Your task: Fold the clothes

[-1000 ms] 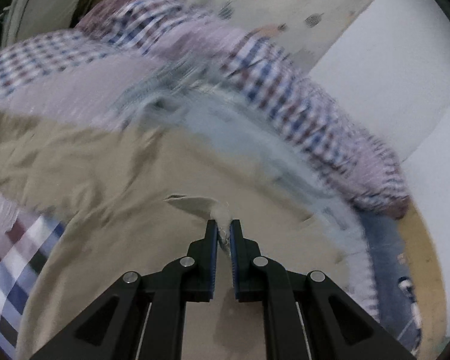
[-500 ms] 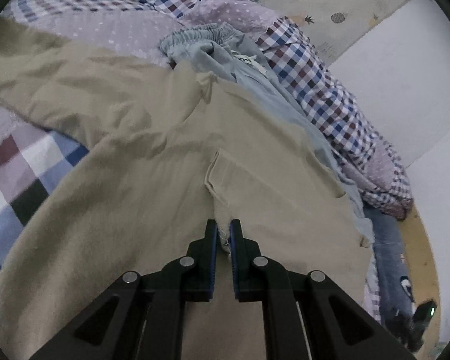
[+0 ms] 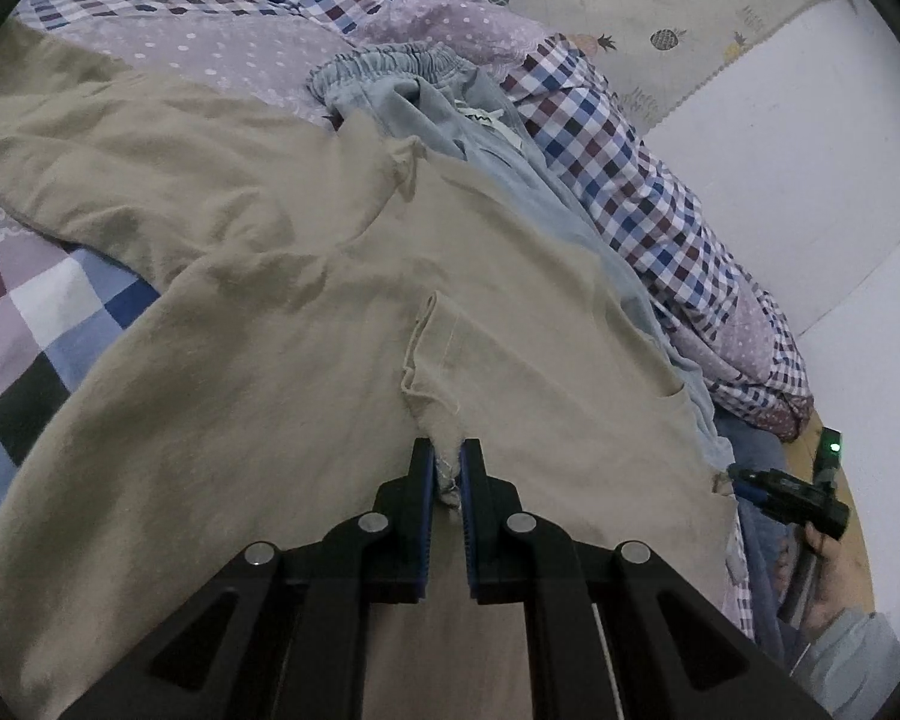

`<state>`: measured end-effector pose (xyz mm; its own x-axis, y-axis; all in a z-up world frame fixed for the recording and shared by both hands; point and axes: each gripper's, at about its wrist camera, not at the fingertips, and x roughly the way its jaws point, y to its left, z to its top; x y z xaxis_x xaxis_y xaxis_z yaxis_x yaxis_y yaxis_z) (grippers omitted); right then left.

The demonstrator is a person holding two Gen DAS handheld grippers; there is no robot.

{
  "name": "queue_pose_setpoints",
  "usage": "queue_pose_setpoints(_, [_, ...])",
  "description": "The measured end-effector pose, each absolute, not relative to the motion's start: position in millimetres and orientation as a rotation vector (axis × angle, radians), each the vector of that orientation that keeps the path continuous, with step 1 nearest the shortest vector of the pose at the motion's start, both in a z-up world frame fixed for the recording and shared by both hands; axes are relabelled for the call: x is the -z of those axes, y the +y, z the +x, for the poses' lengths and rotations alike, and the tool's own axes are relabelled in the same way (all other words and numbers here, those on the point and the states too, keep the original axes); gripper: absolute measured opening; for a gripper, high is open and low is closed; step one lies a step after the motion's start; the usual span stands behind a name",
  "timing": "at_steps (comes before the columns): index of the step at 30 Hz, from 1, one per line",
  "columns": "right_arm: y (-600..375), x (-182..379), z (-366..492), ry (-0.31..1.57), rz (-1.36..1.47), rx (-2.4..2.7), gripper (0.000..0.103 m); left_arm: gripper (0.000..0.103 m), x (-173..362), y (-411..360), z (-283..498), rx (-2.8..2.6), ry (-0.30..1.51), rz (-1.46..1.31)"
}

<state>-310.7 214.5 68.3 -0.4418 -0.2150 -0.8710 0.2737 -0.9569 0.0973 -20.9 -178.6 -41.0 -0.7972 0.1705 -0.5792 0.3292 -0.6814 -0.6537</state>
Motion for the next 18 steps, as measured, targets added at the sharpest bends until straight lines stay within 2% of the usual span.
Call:
queue_pose_setpoints(2, [215,-63,-315,0.084,1.489,2.411,0.053,0.008,40,-179,-22,2.628,1.212,0.966])
queue_pose_setpoints(4, [214,-61,-318,0.122,1.496,2.384,0.018,0.007,39,-182,-25,2.627,1.230,0.967])
queue_pose_setpoints(5, [214,-64,-318,0.163,1.485,2.395,0.004,0.007,39,-183,-26,2.627,1.238,0.968])
queue_pose_setpoints(12, [225,-94,-318,0.366,1.301,2.597,0.004,0.007,23,-183,-29,2.688,1.179,0.892])
queue_pose_setpoints(15, [226,-82,-322,0.444,1.366,2.698,0.005,0.007,27,-186,-31,2.660,1.189,0.915])
queue_pose_setpoints(16, [234,-77,-322,0.419,1.412,2.726,0.007,0.007,29,-188,-31,2.647,1.197,0.918])
queue_pose_setpoints(18, [253,-69,-322,0.327,1.513,2.757,0.020,0.007,31,-190,-31,2.630,1.209,0.932])
